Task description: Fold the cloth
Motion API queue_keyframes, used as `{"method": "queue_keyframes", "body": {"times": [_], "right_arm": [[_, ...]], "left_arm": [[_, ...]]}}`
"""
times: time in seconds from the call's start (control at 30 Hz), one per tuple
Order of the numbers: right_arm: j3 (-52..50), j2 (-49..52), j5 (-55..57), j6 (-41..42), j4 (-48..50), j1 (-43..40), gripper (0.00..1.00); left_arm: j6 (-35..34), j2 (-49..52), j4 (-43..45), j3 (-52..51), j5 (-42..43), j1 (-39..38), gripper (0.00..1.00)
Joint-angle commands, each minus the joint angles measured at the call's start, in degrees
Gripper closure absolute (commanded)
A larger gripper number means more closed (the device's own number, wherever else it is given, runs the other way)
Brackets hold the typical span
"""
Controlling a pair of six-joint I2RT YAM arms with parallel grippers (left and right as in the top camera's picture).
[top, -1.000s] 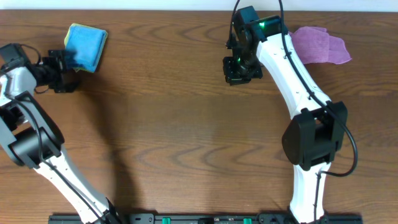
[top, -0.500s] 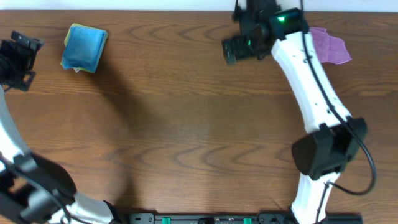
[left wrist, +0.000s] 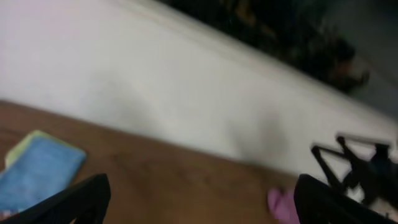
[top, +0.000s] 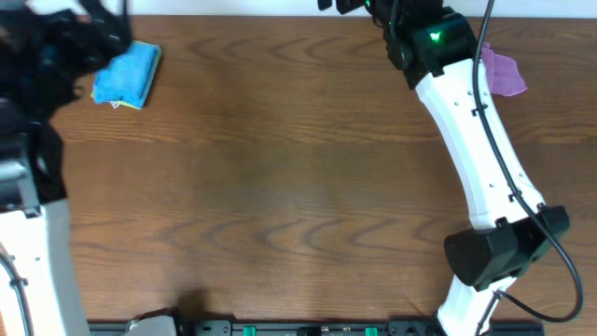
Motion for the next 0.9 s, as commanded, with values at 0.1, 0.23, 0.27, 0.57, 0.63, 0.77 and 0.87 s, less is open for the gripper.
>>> {"method": "queue_keyframes", "body": {"times": [0.1,0.23,0.27,0.57,0.63,0.77,0.87], "right_arm": [[-4.2,-9.5,-7.0,-0.7,-7.0,-3.6,0.01],[-16.0,-21.2,-6.9,-2.4,-5.3,-5.7,0.01],[-19.6,-24.7,-6.9,-3.7,-4.5,-5.8,0.01],[-49.3,-52.4,-6.9,-4.8,8.3,-6.1,0.01],[-54.4,-57.2,-6.9,-4.8,12.0,-6.1,0.01],[-58.9,-61.8,-6.9,-4.8,17.7,-6.1,0.01],[-58.9,-61.8,-6.9,-4.8,18.2,-6.1,0.01]], "left_arm": [[9.9,-5.2,-3.3,-3.7,-11.0,-6.9,0.05],[10.8,-15.6,0.7,-12.4,-15.4,-10.1,0.05],[10.8,-18.4,2.0,-14.8,-15.4,-10.3,0.05],[10.1,-45.5,13.8,-40.6,-16.7,-10.3,0.05],[10.1,-49.5,14.3,-42.8,-16.7,-10.3,0.05],[10.2,-51.8,16.8,-43.4,-16.7,-10.3,0.05],[10.2,-51.3,19.6,-43.4,-16.7,-10.3,0.05]]}}
